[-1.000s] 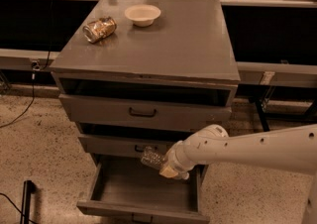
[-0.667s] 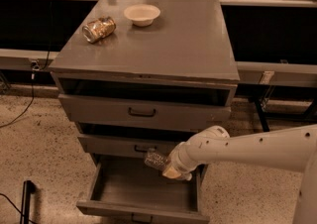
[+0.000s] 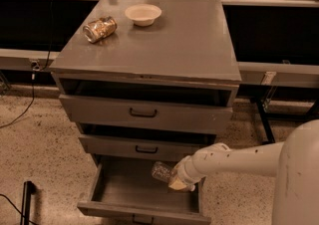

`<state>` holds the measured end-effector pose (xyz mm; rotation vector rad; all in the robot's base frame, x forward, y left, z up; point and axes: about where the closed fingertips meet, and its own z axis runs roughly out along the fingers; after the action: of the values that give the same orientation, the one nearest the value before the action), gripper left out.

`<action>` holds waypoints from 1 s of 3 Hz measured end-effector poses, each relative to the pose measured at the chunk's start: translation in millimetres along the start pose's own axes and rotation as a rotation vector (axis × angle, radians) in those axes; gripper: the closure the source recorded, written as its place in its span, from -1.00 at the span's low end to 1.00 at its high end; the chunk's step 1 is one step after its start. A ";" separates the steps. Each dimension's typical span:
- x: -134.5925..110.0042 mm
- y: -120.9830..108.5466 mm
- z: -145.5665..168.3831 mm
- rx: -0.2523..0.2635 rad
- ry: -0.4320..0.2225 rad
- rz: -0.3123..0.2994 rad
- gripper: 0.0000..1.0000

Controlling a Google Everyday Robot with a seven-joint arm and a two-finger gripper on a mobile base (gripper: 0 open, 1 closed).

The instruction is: Place water bottle into bottom drawer

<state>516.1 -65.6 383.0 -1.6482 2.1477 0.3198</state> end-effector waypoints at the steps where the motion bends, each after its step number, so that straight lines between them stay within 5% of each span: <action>1: 0.0 0.0 0.0 0.000 0.000 0.000 1.00; 2: 0.0 0.0 0.2 0.000 0.000 0.000 1.00; 3: 19.0 14.3 36.4 -0.006 0.032 -0.026 1.00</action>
Offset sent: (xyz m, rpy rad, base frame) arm 0.0023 0.0131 -0.0715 -0.0222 -0.0813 -0.0314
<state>504.8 -62.8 341.1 -1.6941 2.1485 0.2937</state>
